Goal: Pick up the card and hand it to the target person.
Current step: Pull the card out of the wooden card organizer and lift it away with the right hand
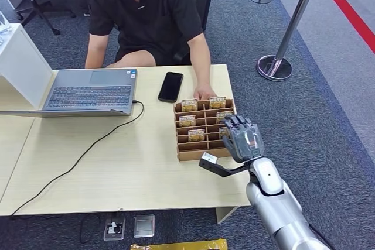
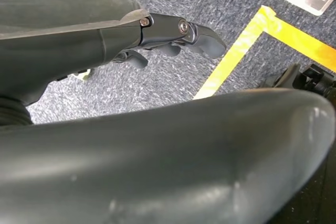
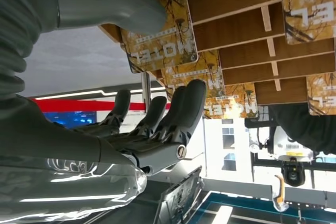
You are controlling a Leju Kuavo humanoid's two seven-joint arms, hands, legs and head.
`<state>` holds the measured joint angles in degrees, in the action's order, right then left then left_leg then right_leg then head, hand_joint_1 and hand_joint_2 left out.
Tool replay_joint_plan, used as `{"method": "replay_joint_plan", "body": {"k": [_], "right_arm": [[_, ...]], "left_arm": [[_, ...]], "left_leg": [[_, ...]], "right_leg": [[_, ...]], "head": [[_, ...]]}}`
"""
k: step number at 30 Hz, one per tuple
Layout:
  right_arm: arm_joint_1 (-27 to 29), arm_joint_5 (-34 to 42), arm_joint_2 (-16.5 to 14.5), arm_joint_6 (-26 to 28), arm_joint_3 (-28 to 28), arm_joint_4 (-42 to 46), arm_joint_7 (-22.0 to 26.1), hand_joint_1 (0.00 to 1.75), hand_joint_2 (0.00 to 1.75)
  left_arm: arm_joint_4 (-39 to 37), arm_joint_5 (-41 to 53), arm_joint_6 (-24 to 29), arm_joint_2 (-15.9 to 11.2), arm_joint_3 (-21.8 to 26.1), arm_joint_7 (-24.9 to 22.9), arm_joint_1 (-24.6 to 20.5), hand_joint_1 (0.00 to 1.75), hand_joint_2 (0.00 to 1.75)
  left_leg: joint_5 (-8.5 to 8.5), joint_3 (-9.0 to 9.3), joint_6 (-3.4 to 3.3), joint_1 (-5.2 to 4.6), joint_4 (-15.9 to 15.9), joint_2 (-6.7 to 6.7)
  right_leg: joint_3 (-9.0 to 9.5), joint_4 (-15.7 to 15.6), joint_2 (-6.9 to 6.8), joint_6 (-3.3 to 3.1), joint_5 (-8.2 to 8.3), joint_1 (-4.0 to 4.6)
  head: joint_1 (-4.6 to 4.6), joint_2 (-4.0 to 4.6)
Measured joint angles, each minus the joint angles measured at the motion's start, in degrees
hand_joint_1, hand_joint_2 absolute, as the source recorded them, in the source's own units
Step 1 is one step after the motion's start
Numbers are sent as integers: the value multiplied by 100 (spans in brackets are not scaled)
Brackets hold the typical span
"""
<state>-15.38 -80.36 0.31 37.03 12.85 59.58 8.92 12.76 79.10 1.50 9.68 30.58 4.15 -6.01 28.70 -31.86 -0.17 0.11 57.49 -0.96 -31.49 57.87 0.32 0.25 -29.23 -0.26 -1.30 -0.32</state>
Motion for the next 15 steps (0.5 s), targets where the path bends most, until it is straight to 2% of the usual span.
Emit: {"method": "replay_joint_plan", "body": {"k": [5,15], "right_arm": [[-76,-69,64,-100,1,1,-32,48,175],[-205,-114,181,-473,31,113,-152,41,175]], "left_arm": [[0,0,-31,0,26,0,-5,0,0],[0,0,-49,0,28,16,-8,0,0]], "left_leg": [[0,1,0,0,0,0],[-1,6,-1,0,3,0]], "right_leg": [[1,0,0,0,0,0],[6,0,0,1,4,0]], "head": [[2,0],[-2,0]]}}
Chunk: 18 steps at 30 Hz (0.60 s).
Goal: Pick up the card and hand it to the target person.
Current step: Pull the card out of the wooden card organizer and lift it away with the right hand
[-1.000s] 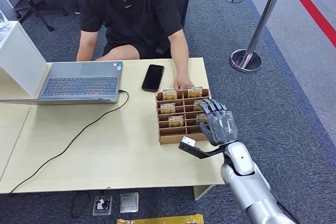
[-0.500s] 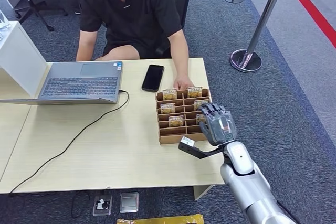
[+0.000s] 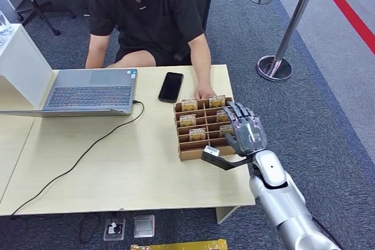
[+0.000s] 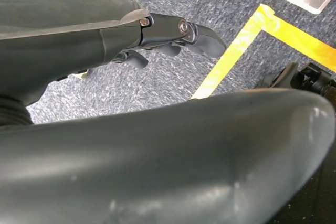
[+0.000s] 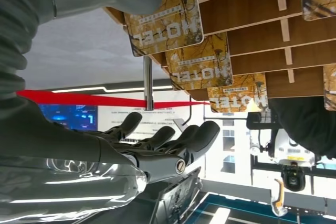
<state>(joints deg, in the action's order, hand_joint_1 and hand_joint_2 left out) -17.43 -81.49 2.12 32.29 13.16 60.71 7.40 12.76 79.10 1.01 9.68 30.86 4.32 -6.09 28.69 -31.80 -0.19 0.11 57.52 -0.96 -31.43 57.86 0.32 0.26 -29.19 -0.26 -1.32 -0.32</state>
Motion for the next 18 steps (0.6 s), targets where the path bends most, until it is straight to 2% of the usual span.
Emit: {"method": "replay_joint_plan", "body": {"k": [6,8,10,12,18], "right_arm": [[5,-70,45,-173,19,98,-50,58,175],[11,-86,56,-229,22,120,-66,72,175],[24,-112,73,-296,23,150,-81,99,175],[36,-139,92,-361,25,178,-96,113,175],[56,-150,127,-466,27,239,-105,104,175]], "left_arm": [[0,0,-6,0,0,14,1,0,0],[0,0,-10,0,0,18,1,0,0],[0,0,-16,0,0,19,1,0,0],[0,0,-24,0,0,19,1,0,0],[0,0,-33,0,0,19,0,0,0]], "left_leg": [[0,-1,0,0,0,0],[0,-2,0,0,0,0],[0,-3,0,0,0,0],[0,-4,0,0,0,0],[0,-5,0,0,0,0]], "right_leg": [[-2,0,0,0,0,0],[-3,0,0,0,0,0],[-3,0,0,0,0,0],[-4,0,0,0,0,0],[-5,0,0,0,0,0]], "head": [[1,0],[2,0],[2,-1],[1,-1],[1,-1]]}}
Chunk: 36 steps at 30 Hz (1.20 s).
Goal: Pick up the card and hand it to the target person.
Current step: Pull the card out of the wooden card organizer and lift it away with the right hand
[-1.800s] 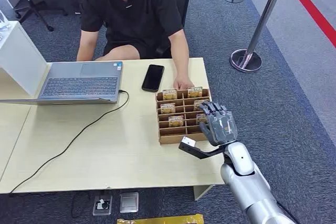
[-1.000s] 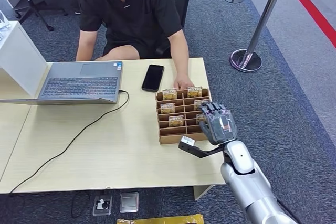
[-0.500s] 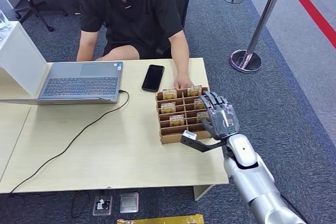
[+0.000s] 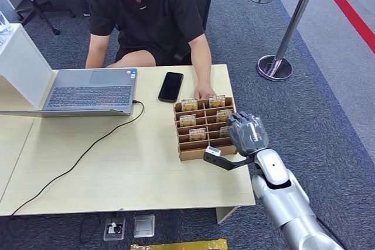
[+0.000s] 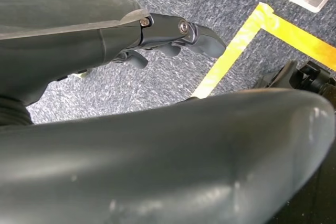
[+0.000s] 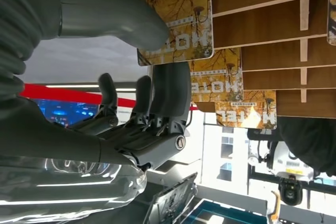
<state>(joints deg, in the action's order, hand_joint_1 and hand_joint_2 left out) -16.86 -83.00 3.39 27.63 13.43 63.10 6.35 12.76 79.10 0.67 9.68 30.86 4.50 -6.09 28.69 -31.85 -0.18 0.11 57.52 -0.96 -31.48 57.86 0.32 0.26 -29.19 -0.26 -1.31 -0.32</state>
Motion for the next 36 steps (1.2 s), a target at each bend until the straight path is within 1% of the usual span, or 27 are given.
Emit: {"method": "replay_joint_plan", "body": {"k": [3,6,10,13,16,18,22,24,25,26,29,30,33,34,36], "right_arm": [[6,-6,2,-68,2,37,-7,86,175],[20,-8,2,-127,2,54,-20,73,175],[34,-8,2,-178,4,76,-21,73,175],[46,-8,2,-193,4,78,-21,77,175],[64,-7,2,-232,4,89,-20,89,175],[80,-6,2,-270,4,105,-17,106,175],[115,-6,0,-368,4,126,-4,131,175],[120,-6,0,-410,4,133,4,151,175],[119,-6,0,-421,4,138,10,158,175],[118,-6,0,-430,4,142,18,167,175],[121,-3,2,-455,3,157,34,175,175],[122,1,2,-466,3,164,40,175,175],[136,46,2,-475,1,192,79,175,175],[146,76,2,-464,-1,210,100,175,175],[173,146,2,-416,-8,250,148,175,175]], "left_arm": [[0,0,-2,0,0,-1,0,0,0],[0,0,-5,0,0,-2,0,0,0],[0,0,-18,0,0,-2,-3,0,0],[0,0,-31,0,0,-4,-6,0,0],[0,4,-37,0,0,-8,-11,0,0],[0,7,-43,0,0,-9,-15,0,0],[0,7,-50,0,0,-9,-20,0,0],[0,7,-48,0,0,-9,-20,0,0],[0,7,-47,0,0,-9,-21,0,0],[0,7,-46,0,0,-8,-21,0,44],[0,7,-42,0,0,-2,-23,0,175],[0,8,-38,0,0,5,-24,0,131],[0,13,-18,0,0,57,-25,0,131],[0,26,-5,0,-1,74,-25,0,175],[0,75,19,0,-8,93,-25,0,175]], "left_leg": [[0,0,0,0,0,0],[0,0,0,0,0,0],[0,2,0,0,0,1],[0,2,0,0,0,1],[0,2,0,0,0,1],[0,2,0,0,0,1],[0,1,0,0,0,1],[0,1,0,0,0,1],[0,1,0,0,0,1],[0,1,0,0,0,1],[0,1,0,0,0,1],[0,2,0,0,0,1],[0,2,0,0,0,1],[0,2,0,0,0,1],[0,2,0,0,0,1]], "right_leg": [[0,0,0,0,0,0],[0,0,0,0,0,0],[1,0,1,0,0,0],[1,0,1,0,0,0],[1,0,1,0,0,0],[1,0,0,0,0,0],[1,0,0,0,0,0],[1,0,0,0,0,0],[1,0,0,0,0,0],[1,0,0,0,0,0],[0,0,1,0,0,0],[1,0,1,0,0,0],[1,0,1,0,0,0],[1,0,1,0,0,0],[1,0,1,0,0,0]], "head": [[1,1],[1,1],[0,0],[-1,0],[1,1],[1,1],[0,2],[1,1],[2,1],[2,0],[1,1],[1,1],[-1,0],[0,0],[1,0]]}}
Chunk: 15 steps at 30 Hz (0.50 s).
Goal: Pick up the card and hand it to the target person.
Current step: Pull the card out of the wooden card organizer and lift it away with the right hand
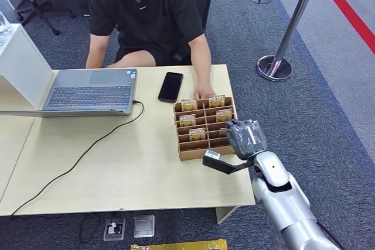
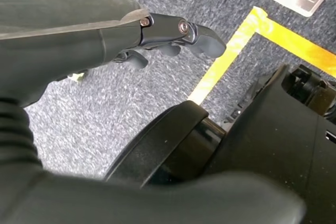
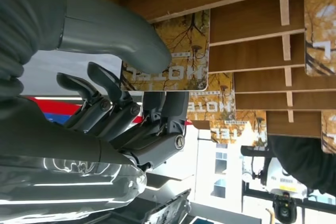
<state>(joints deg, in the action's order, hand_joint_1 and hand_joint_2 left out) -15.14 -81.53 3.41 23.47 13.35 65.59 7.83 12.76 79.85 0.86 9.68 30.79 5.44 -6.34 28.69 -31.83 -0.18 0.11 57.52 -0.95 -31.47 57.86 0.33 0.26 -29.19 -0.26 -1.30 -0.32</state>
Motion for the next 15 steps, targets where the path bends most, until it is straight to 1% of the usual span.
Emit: {"method": "replay_joint_plan", "body": {"k": [5,15], "right_arm": [[58,272,-19,232,-28,87,185,175,175],[151,1931,-261,1424,-65,812,1224,175,175]], "left_arm": [[0,73,-22,0,-57,3,0,0,175],[0,36,30,1,-60,-102,-50,0,175]], "left_leg": [[0,-3,0,0,0,0],[0,-6,0,0,-2,0]], "right_leg": [[-2,0,0,0,0,0],[-4,1,0,-1,0,0]], "head": [[-1,0],[2,1]]}}
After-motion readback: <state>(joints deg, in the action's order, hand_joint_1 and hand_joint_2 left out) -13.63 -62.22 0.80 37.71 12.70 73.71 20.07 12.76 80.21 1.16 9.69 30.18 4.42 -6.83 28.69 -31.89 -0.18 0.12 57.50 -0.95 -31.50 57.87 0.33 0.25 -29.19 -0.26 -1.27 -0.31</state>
